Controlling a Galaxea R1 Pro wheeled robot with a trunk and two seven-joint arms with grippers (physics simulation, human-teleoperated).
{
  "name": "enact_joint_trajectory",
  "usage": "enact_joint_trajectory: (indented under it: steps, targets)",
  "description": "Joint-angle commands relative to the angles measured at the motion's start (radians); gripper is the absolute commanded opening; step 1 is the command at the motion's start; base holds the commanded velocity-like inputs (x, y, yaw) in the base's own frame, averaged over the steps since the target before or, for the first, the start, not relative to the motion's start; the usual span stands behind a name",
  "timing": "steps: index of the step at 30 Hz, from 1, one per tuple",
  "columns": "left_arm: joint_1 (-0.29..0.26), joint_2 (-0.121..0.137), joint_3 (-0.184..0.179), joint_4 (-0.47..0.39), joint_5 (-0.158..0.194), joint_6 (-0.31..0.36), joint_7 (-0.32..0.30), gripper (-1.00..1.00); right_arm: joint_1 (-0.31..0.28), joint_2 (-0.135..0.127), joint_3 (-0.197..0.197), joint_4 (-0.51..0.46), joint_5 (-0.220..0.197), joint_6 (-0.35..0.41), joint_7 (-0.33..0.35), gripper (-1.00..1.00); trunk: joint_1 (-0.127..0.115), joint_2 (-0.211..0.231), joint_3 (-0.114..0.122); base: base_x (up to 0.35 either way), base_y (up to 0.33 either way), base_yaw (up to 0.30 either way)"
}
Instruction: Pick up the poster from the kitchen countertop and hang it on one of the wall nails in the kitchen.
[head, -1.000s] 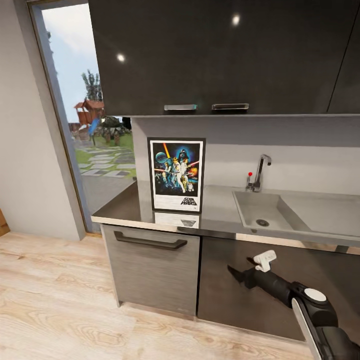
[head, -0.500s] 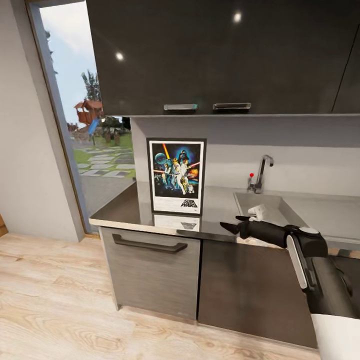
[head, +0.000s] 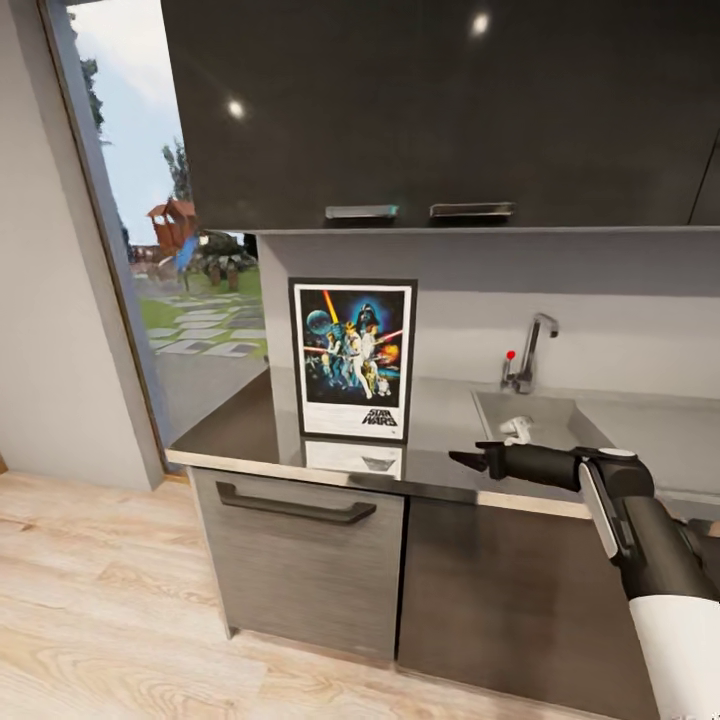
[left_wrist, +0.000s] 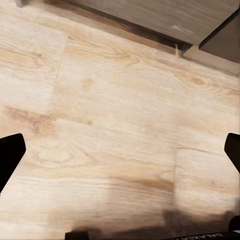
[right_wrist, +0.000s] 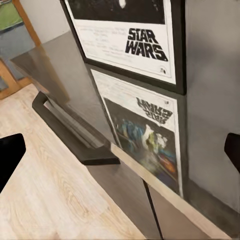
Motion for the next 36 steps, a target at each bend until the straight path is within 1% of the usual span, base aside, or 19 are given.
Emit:
enact_joint_trajectory:
  steps: [1,3,4,7,9,14,18,20,21,22,36]
  targets:
    - [0.000,0.000,0.002,-0.001,0.002,0.001,-0.005,1.00,-0.003,0.000,0.000,0.003,0.001,0.006,0.009,1.00,0.000,0.000,-0.001,0.213,0.000,0.000]
    - [0.000,0.000,0.003,-0.001,0.002,0.001,-0.005,1.00,-0.007,0.000,0.015,0.010,0.001,0.005,0.018,1.00,0.000,0.000,-0.001,0.123,0.000,0.000]
    - [0.000,0.000,0.003,-0.001,0.002,0.001,-0.005,1.00,-0.008,0.000,0.034,0.013,0.001,0.004,0.022,1.00,0.000,0.000,-0.001,0.070,0.000,0.000]
    - [0.000,0.000,0.002,-0.001,0.002,0.001,-0.006,1.00,-0.010,0.000,0.058,0.016,0.001,0.003,0.025,1.00,0.000,0.000,-0.001,0.051,0.000,0.000]
    - [0.000,0.000,0.003,-0.001,0.002,0.001,-0.006,1.00,-0.011,0.000,0.066,0.017,0.001,0.003,0.027,1.00,0.000,0.000,-0.001,0.124,0.000,0.000]
    - [0.000,0.000,0.003,-0.001,0.002,0.001,-0.006,1.00,-0.011,0.000,0.073,0.019,0.001,0.001,0.028,1.00,0.000,0.000,-0.001,0.249,0.000,0.000]
    - [0.000,0.000,0.004,-0.001,0.002,0.001,-0.006,1.00,-0.011,0.000,0.076,0.021,0.000,-0.023,0.030,1.00,0.000,0.000,-0.001,0.248,0.000,0.000]
    - [0.000,0.000,0.004,-0.001,0.002,0.001,-0.006,1.00,-0.011,0.000,0.076,0.051,0.001,-0.056,0.053,1.00,0.000,0.000,-0.001,0.091,0.000,0.000]
    - [0.000,0.000,0.004,-0.001,0.002,0.001,-0.006,1.00,-0.011,0.000,0.076,0.059,0.001,-0.060,0.060,1.00,0.000,0.000,-0.001,0.049,0.000,0.000]
    - [0.000,0.000,0.004,-0.001,0.002,0.001,-0.006,1.00,-0.011,0.000,0.076,0.085,0.001,-0.073,0.086,1.00,0.000,0.000,-0.001,0.046,0.000,0.000]
    - [0.000,0.001,0.008,-0.001,0.002,0.001,-0.006,1.00,-0.011,0.000,0.075,0.090,0.001,-0.076,0.092,1.00,0.000,0.000,-0.001,0.128,0.000,0.000]
